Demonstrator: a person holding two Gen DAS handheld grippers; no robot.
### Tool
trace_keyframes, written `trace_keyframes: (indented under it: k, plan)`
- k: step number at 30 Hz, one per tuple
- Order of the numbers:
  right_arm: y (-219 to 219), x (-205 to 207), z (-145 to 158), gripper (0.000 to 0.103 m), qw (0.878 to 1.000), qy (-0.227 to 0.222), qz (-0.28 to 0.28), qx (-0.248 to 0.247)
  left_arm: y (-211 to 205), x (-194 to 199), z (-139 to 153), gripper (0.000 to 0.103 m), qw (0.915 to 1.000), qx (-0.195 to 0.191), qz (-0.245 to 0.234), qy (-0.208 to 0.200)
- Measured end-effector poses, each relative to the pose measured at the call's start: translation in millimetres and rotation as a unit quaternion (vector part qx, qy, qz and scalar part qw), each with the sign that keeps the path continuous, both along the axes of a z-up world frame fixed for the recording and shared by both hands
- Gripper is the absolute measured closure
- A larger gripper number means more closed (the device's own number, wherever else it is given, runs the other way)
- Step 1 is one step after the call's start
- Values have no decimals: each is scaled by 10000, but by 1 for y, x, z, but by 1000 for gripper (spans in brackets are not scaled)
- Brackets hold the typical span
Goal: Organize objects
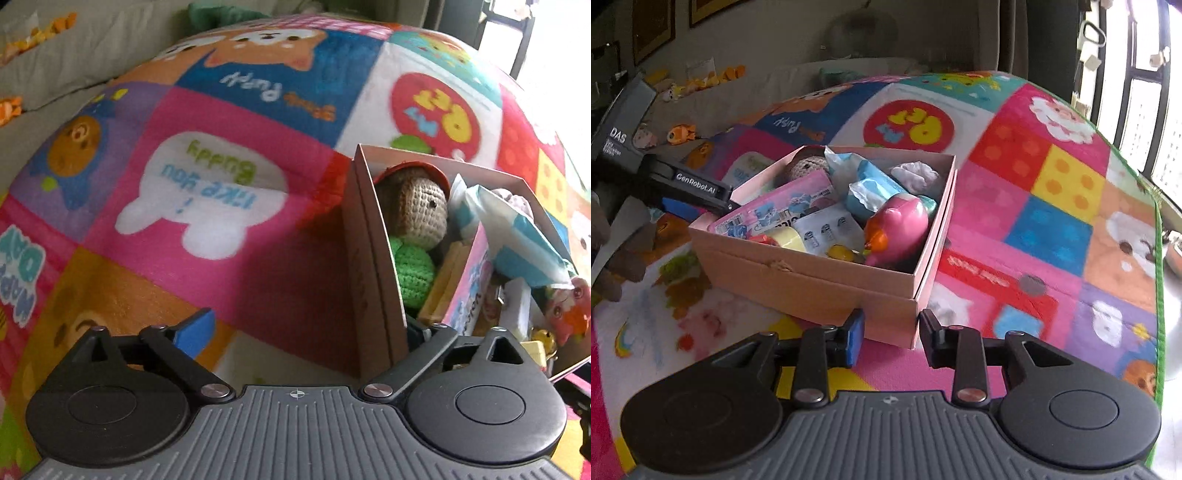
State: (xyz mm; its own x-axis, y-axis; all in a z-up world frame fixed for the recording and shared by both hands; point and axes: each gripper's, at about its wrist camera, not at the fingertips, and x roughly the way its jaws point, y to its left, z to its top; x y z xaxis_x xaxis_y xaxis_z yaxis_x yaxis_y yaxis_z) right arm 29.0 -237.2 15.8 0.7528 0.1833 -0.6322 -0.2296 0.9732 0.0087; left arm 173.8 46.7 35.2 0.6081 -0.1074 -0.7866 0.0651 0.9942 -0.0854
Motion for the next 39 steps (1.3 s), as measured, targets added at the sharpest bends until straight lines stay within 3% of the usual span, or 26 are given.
trace_keyframes:
  k: [10, 15, 17, 19, 21, 22, 27, 30, 34, 35, 39]
  plan:
    - [32, 29, 1, 71, 9998, 46, -207, 65, 28, 15, -5, 1, 9993, -88, 53, -353]
    - [37, 32, 3, 71, 9997, 82, -238, 36, 27, 7, 4, 2, 9978, 94, 51, -656]
    - [35, 25, 5, 64, 9996, 25, -293, 28, 29, -7, 13, 2, 9956, 94, 66, -934]
    - [28, 11, 9, 43, 9994, 11, -321, 123, 30, -34, 28, 2, 9916, 69, 97, -1292]
    - [18, -5, 10, 32, 9990, 18, -397, 192, 30, -69, 40, 2, 9881, -44, -21, -1538]
    - [14, -14, 10, 22, 9987, 44, -447, 224, 28, -86, 42, 2, 9874, -143, -114, -1572]
    - [4, -58, 0, 3, 9970, 282, -532, 476, 7, -164, 7, 2, 9913, -617, -351, -1109]
    - [11, -72, -11, 0, 9977, 308, -509, 309, -13, -181, -17, 2, 9938, -665, -406, -788]
    - [18, -67, -27, 0, 9963, 511, -687, -15, -41, -188, -28, 2, 9941, 256, -325, -1000]
    - [20, -68, -29, 0, 9969, 357, -694, -101, -44, -187, -29, 2, 9937, 389, -270, -1020]
    - [22, -57, -29, 0, 9960, 384, -804, -101, -46, -183, -31, 1, 9924, 445, 72, -1141]
